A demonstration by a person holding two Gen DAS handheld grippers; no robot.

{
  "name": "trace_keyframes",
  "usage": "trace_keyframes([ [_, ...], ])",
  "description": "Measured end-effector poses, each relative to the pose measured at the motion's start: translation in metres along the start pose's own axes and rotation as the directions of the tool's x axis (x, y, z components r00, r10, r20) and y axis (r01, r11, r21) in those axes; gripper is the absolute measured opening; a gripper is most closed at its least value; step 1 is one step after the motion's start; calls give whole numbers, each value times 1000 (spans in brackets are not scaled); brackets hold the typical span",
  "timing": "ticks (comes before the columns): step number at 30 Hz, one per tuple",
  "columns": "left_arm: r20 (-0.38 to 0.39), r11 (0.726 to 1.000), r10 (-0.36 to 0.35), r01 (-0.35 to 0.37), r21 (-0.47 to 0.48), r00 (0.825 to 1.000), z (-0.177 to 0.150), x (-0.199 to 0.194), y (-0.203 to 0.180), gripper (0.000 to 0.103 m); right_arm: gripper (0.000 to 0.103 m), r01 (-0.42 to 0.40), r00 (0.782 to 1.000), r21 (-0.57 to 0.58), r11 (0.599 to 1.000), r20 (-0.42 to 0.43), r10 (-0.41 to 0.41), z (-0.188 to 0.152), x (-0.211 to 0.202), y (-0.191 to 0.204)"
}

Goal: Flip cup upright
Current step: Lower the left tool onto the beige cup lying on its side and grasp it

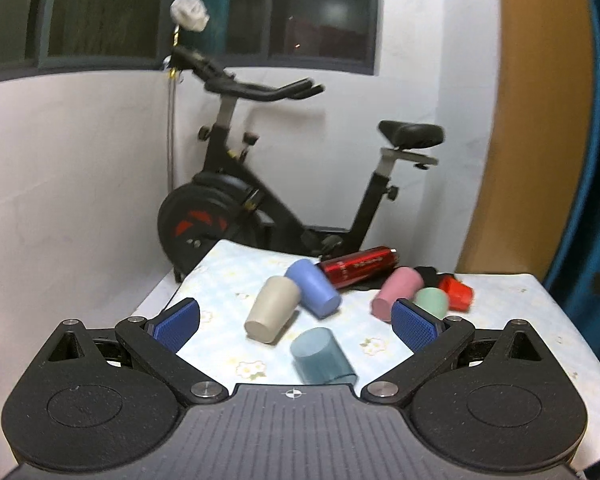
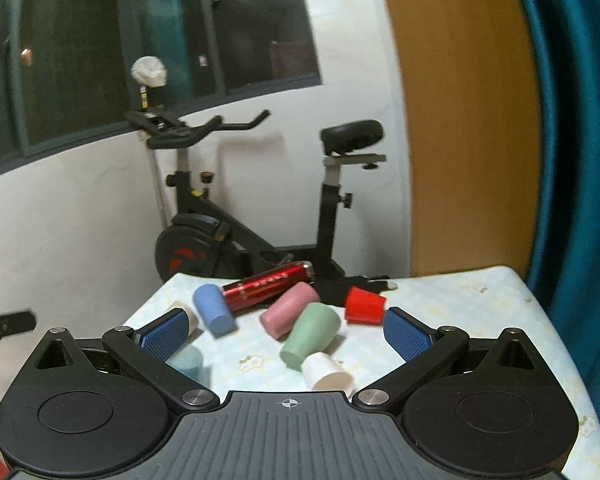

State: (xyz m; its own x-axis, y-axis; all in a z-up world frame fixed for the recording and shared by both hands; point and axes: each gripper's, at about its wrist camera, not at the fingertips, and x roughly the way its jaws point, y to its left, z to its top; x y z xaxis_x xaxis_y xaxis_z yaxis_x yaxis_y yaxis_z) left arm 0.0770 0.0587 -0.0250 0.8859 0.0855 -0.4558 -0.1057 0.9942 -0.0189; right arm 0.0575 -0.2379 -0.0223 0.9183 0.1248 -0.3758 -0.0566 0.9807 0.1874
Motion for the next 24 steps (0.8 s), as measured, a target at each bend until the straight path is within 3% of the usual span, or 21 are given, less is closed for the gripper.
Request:
trace_keyframes([
  [8, -35, 999, 18, -20, -44, 999, 5, 46, 29, 102, 103, 30, 1000, 8, 1000, -8, -30, 6, 42, -21],
  [16, -76, 998, 34, -37, -44, 997, 4, 111, 49, 100, 103, 17, 997, -31, 999, -79, -20, 1, 96, -4],
  [24, -178, 1000, -28, 30, 6, 984, -2, 202, 51, 97, 103, 33, 992, 0, 999, -126, -33, -5, 153, -6],
])
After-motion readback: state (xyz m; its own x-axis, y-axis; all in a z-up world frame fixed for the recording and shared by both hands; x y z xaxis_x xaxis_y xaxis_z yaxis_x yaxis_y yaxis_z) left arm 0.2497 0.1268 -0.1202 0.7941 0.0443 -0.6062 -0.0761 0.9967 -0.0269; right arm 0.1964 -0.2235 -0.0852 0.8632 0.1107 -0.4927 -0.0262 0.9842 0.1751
